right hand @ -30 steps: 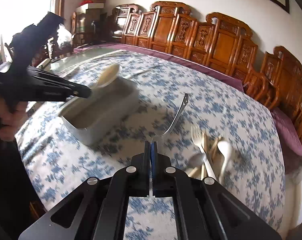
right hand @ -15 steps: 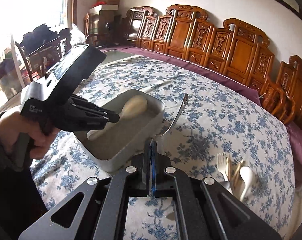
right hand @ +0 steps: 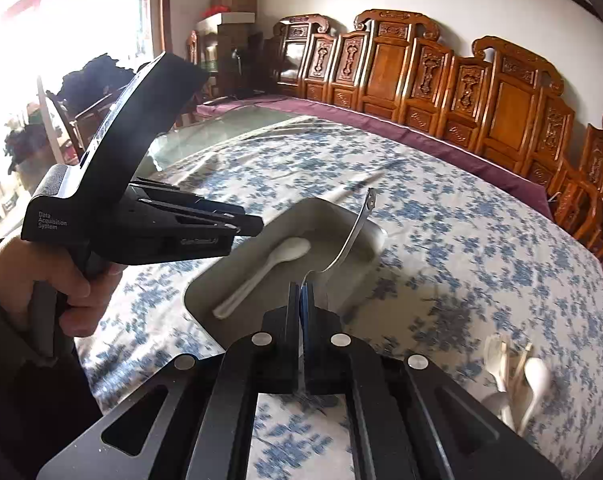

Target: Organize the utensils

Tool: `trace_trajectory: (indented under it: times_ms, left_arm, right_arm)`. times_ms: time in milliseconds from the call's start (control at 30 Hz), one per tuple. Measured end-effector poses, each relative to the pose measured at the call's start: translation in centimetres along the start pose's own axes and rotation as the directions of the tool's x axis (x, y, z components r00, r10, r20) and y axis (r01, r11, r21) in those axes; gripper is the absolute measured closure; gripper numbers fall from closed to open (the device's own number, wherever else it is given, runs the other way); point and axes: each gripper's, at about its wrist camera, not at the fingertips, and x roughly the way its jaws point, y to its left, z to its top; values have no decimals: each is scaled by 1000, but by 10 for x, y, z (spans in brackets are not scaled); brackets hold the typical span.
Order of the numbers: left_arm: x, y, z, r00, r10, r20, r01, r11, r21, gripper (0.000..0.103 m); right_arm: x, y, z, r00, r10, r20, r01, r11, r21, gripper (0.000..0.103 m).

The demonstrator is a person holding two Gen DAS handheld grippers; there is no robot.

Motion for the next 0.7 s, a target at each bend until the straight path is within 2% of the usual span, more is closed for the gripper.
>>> trace_trajectory:
  times_ms: [333, 700]
  left_arm:
    - [-11, 24, 5, 999, 40, 31, -39, 999, -33, 81]
    - [-14, 30, 7, 998, 48, 37, -47, 998, -45, 80]
  right_arm:
    - [45, 19, 4, 997, 58, -52, -55, 997, 56, 101]
    - [88, 22, -9, 987, 47, -155, -31, 994, 102, 101]
